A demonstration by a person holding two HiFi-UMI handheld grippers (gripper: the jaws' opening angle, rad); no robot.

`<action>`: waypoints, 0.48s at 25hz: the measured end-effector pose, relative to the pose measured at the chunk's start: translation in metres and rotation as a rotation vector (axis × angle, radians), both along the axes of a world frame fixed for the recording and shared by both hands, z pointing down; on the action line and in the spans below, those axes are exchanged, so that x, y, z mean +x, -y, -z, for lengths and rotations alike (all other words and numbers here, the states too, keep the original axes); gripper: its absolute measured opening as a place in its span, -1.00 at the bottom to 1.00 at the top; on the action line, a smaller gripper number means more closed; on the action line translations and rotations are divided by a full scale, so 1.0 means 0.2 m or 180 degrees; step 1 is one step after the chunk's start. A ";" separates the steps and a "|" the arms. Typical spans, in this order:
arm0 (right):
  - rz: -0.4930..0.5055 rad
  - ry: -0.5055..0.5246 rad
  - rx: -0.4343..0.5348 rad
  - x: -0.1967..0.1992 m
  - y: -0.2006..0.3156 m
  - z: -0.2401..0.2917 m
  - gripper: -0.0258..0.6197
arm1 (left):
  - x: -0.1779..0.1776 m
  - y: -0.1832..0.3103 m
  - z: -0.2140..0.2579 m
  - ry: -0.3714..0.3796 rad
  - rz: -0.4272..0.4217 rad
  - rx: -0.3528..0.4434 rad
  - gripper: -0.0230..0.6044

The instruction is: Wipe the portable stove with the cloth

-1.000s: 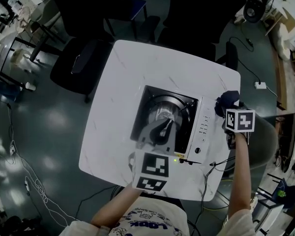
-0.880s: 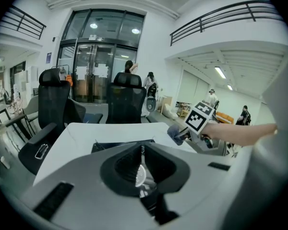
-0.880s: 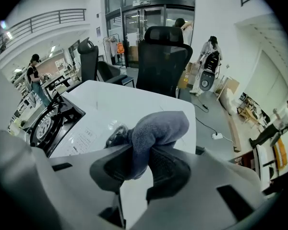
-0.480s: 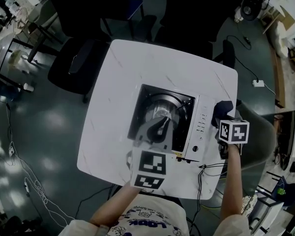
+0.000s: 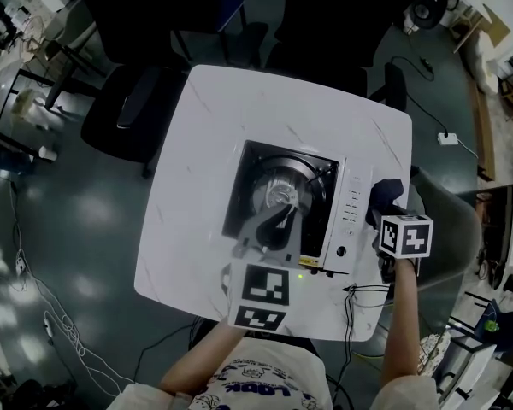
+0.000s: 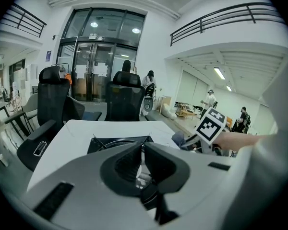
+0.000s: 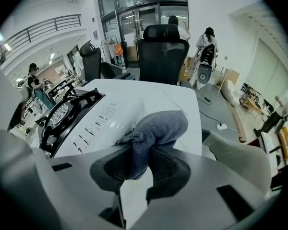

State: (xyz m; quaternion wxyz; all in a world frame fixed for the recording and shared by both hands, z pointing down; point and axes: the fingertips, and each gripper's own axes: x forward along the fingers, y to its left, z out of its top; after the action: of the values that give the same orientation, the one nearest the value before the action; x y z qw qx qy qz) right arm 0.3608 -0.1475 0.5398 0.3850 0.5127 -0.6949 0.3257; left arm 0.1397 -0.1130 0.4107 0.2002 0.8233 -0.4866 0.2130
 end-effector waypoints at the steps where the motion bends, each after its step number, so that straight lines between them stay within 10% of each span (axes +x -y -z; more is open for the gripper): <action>1: -0.0002 -0.0003 -0.0001 0.00 -0.01 0.00 -0.62 | -0.01 -0.01 -0.01 0.0001 -0.0002 -0.0006 -0.83; 12: -0.0086 0.0003 -0.0120 -0.02 -0.21 -0.02 -0.62 | -0.05 -0.07 0.02 -0.0015 -0.0104 0.0013 -0.83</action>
State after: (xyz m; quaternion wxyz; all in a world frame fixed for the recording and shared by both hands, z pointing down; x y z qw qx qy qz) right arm 0.3564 -0.1061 0.5439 0.3898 0.5145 -0.6818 0.3441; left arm 0.1306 -0.1000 0.4068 0.1962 0.8320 -0.4731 0.2132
